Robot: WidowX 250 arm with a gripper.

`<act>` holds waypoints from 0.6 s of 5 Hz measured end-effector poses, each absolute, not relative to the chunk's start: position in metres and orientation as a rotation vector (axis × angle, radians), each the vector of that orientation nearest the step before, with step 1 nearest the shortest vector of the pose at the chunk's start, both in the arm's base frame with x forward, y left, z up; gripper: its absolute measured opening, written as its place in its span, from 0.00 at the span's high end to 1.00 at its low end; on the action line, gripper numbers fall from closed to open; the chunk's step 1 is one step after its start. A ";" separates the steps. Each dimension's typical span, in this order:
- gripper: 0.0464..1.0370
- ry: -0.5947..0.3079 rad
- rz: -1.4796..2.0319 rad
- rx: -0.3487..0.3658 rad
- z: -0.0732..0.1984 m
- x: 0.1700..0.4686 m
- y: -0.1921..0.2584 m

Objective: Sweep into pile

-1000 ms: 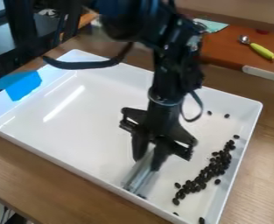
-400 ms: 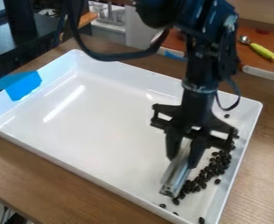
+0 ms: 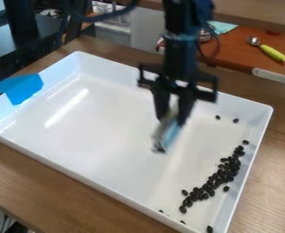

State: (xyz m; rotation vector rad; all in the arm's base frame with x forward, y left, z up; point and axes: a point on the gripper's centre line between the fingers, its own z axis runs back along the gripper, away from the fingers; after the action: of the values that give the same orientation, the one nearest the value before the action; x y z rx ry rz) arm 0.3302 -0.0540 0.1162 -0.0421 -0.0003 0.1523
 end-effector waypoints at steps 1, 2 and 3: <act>0.69 -0.051 0.148 0.000 0.128 0.352 -0.023; 0.69 -0.053 0.112 0.059 0.114 0.370 0.001; 0.69 -0.069 0.036 0.126 0.093 0.381 -0.004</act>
State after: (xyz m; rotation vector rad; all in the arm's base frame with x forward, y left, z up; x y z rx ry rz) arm 0.3807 -0.0037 0.0929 0.1262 -0.0689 0.0365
